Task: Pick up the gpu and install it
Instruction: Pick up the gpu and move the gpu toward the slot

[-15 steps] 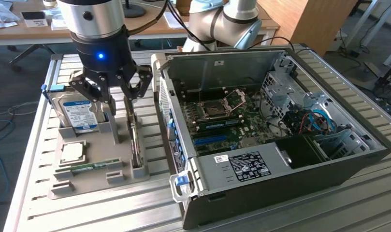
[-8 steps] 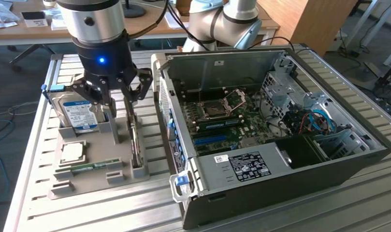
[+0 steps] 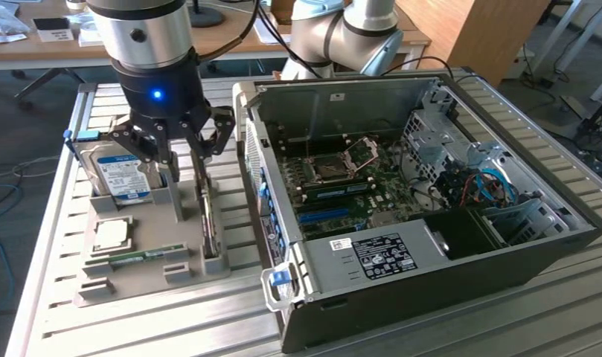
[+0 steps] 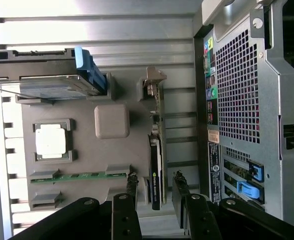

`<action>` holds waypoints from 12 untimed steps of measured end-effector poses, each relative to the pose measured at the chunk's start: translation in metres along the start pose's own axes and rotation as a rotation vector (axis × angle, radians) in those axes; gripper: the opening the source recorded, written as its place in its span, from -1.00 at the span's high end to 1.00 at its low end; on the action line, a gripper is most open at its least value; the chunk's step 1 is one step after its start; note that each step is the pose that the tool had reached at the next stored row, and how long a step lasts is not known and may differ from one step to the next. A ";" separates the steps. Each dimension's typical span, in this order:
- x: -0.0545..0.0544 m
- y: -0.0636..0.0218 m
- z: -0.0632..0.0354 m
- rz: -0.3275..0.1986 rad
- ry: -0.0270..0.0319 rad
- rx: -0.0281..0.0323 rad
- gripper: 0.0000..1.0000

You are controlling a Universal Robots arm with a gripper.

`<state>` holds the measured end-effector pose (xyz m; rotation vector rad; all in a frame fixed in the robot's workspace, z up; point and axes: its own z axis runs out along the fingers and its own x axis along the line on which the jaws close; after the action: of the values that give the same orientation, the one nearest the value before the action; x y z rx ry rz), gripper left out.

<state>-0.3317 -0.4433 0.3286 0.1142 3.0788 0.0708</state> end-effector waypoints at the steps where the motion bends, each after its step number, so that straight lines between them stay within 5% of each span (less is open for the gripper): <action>1: 0.000 0.0000 0.0001 0.000 0.0000 -0.0010 0.17; 12: 0.000 -0.0001 0.0021 0.000 0.0004 -0.0018 0.17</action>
<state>-0.3317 -0.4433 0.3264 0.1142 3.0791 0.0736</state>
